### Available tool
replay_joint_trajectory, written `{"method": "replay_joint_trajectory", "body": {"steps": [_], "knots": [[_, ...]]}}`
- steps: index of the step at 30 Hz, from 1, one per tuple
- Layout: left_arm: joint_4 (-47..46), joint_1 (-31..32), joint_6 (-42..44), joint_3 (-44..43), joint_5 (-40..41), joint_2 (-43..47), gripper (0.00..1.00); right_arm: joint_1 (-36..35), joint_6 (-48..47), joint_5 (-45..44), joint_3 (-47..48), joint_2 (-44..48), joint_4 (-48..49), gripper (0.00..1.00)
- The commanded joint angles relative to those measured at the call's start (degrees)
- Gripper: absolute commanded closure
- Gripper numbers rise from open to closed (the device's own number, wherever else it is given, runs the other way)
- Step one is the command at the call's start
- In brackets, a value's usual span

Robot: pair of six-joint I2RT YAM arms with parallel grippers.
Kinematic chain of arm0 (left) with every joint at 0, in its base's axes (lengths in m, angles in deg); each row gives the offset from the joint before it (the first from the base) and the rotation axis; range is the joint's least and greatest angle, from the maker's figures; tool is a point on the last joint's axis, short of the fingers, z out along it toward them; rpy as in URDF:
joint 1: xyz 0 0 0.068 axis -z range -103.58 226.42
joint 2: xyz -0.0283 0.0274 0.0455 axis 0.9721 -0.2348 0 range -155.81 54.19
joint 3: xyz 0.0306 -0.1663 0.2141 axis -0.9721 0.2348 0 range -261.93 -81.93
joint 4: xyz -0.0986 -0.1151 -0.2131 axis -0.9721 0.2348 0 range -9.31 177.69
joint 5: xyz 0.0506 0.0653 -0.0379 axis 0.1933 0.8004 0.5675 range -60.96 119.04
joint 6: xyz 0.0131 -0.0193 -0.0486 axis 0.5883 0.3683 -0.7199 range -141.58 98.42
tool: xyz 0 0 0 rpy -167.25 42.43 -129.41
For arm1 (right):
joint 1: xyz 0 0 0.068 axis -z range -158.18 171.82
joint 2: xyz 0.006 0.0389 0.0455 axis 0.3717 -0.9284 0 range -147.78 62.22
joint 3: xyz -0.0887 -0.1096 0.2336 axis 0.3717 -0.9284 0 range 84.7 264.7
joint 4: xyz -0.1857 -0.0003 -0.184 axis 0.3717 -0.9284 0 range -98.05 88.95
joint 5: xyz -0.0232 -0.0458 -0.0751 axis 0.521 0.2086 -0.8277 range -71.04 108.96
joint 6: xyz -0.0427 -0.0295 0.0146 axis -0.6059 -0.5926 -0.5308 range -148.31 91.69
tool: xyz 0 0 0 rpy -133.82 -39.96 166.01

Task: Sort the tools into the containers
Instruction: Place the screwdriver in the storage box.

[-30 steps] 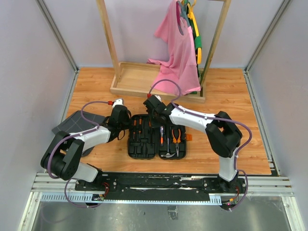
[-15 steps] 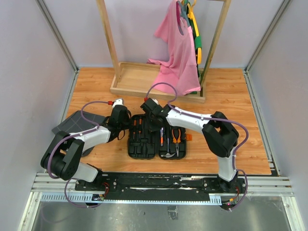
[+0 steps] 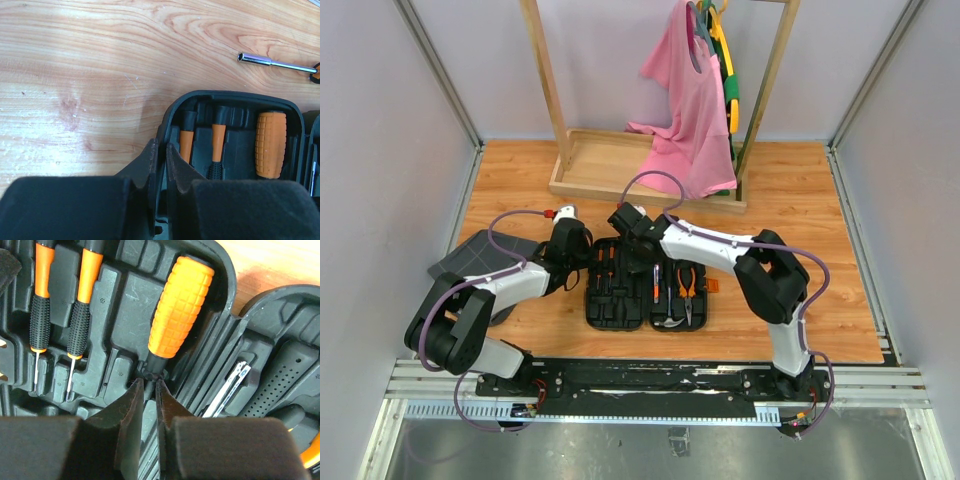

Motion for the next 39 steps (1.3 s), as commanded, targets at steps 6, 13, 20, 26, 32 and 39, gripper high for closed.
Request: {"method": "replay_joint_trajectory", "body": {"steps": [6, 13, 20, 26, 32, 39], "knots": [[2.9, -0.8, 0.5, -0.2, 0.8, -1.1, 1.00, -0.8, -0.5, -2.8, 2.6, -3.6, -3.7, 0.96], [3.0, -0.8, 0.6, -0.2, 0.7, -1.2, 0.99, -0.8, -0.9, -1.0, 4.5, -6.1, -6.2, 0.99], [2.8, -0.8, 0.6, -0.2, 0.5, -1.2, 0.99, -0.7, -1.2, 1.1, 5.8, -9.0, -8.4, 0.99], [2.9, -0.8, 0.6, -0.2, 0.5, -1.2, 0.99, -0.6, -0.9, 3.0, 5.0, -10.5, -8.9, 0.99], [2.8, -0.8, 0.6, -0.2, 0.4, -1.2, 1.00, -0.9, 0.0, 5.2, 2.3, -12.8, -7.9, 0.99], [2.7, -0.8, 0.6, -0.3, 0.4, -1.5, 1.00, -1.5, 1.3, 6.9, -2.2, -14.3, -6.2, 0.99]]}}
